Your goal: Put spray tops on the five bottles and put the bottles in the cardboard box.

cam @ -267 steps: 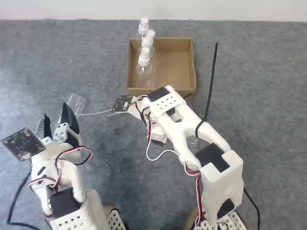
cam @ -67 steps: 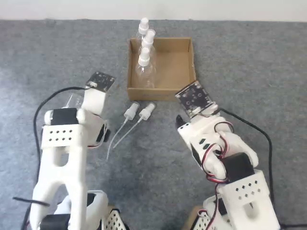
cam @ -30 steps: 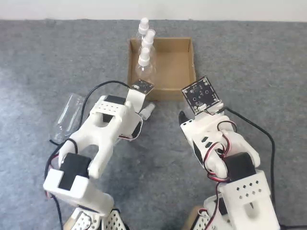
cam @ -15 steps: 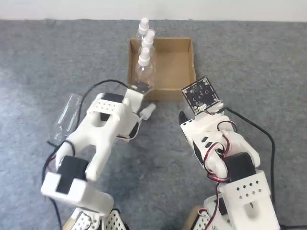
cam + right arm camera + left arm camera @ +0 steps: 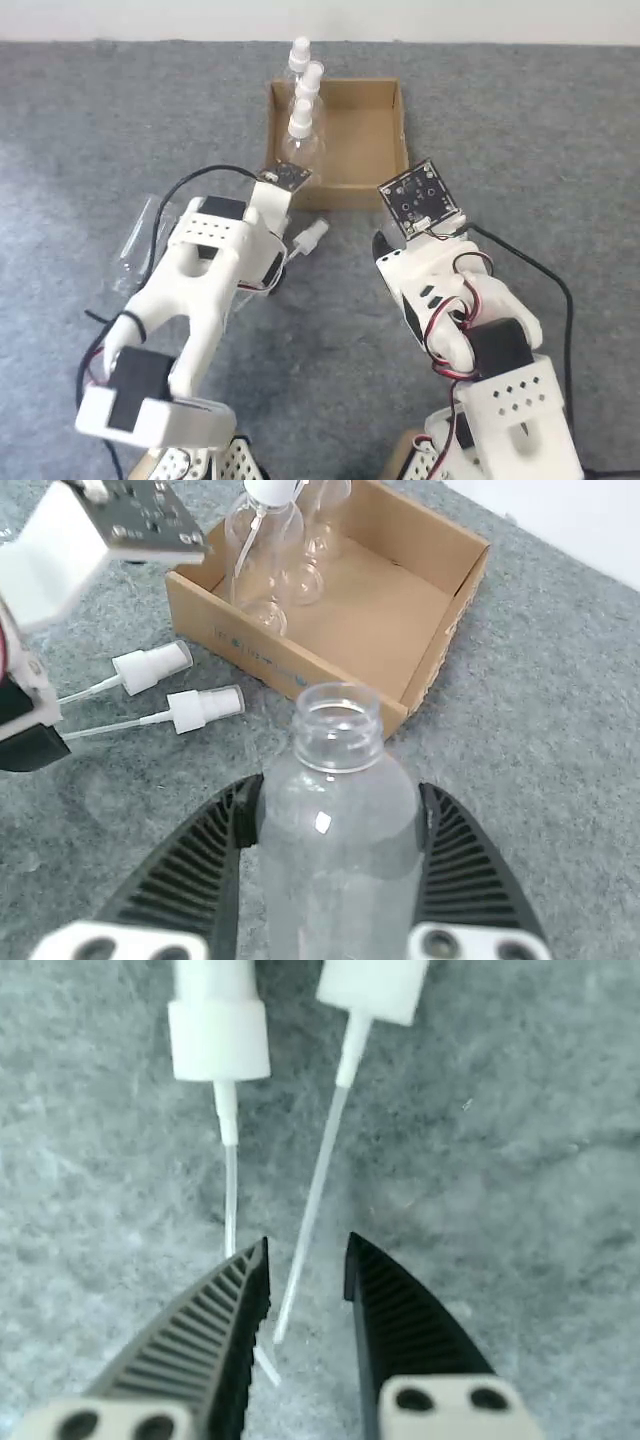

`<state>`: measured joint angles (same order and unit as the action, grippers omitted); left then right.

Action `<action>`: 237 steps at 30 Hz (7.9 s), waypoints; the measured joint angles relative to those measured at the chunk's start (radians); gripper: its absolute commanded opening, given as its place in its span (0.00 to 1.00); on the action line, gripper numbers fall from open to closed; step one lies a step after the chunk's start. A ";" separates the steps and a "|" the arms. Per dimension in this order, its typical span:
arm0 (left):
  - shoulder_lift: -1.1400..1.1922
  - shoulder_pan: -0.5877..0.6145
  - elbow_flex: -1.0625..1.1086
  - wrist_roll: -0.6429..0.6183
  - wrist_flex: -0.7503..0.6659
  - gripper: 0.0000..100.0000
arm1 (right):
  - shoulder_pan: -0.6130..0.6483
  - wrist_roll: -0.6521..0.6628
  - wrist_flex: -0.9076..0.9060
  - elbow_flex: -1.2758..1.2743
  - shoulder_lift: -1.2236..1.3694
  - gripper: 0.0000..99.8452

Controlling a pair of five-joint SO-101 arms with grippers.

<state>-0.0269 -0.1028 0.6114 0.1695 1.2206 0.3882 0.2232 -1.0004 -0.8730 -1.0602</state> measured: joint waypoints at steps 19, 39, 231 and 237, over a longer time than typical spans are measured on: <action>0.064 0.003 0.000 0.000 -0.048 0.01 | 0.000 0.000 0.068 -0.064 0.000 0.12; 0.048 0.149 0.000 0.207 0.095 0.01 | 0.000 0.000 0.068 -0.064 0.000 0.12; -1.639 0.175 0.331 -0.465 -0.425 0.01 | 0.365 0.106 0.697 -0.793 -0.654 0.12; -1.639 0.158 0.287 -0.482 -0.425 0.01 | 0.365 0.109 0.698 -0.793 -0.654 0.12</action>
<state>-1.6655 0.0552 0.8984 -0.3122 0.7956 0.7534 0.3322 -0.3023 -1.6663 -1.7139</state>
